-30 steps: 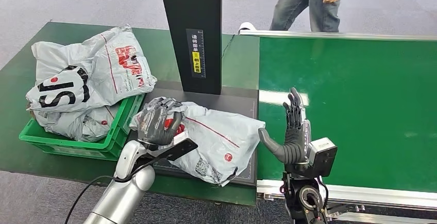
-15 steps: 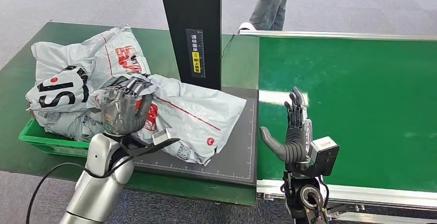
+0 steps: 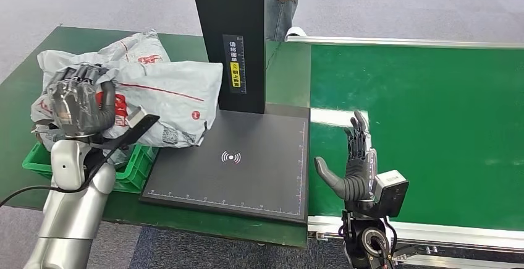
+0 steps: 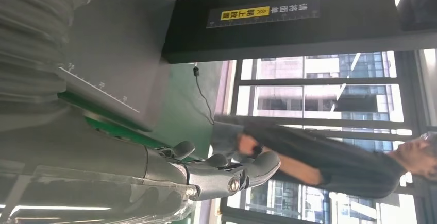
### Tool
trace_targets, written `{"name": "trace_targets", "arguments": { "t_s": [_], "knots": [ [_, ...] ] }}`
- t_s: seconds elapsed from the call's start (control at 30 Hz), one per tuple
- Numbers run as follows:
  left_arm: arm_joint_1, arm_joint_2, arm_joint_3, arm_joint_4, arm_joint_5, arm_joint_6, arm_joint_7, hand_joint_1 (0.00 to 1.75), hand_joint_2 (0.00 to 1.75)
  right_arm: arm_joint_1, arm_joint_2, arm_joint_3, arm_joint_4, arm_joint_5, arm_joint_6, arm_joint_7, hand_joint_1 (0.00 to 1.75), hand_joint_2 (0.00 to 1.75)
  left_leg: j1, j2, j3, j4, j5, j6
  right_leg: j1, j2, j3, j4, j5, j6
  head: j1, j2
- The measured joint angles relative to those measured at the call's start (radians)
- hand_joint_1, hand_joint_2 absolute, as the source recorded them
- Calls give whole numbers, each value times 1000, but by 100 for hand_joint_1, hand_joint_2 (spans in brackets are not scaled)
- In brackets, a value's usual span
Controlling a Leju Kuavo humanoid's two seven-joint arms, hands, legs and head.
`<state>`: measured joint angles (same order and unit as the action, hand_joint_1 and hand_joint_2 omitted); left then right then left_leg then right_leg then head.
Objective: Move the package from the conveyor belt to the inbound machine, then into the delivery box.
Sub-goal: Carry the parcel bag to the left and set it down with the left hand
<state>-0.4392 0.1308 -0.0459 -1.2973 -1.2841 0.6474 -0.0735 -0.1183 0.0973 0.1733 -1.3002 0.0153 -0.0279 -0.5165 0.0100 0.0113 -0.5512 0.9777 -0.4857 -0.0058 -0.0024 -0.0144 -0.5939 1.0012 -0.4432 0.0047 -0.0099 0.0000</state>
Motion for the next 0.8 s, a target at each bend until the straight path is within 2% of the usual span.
{"name": "trace_targets", "arguments": {
  "t_s": [0.33,0.57,0.67,0.8],
  "knots": [
    [-36,59,105,86,-31,-104,131,175,175,14,-1,0,-8,13,-2,5,0,175,0,0,0,0,0,0,0,0,0,0,0,0,0,0],
    [-59,107,156,151,-44,-150,178,175,175,14,-1,1,-8,25,6,9,0,175,0,0,0,0,0,0,0,0,-1,0,0,0,0,0],
    [-70,120,173,179,-47,-202,195,175,175,14,-1,0,-8,30,7,12,0,175,0,0,0,0,0,0,0,0,-1,0,0,0,0,0],
    [-94,126,186,242,-40,-322,218,175,175,15,2,0,-8,43,15,16,0,175,0,0,0,0,0,0,0,0,0,0,0,0,0,0]
  ]
}}
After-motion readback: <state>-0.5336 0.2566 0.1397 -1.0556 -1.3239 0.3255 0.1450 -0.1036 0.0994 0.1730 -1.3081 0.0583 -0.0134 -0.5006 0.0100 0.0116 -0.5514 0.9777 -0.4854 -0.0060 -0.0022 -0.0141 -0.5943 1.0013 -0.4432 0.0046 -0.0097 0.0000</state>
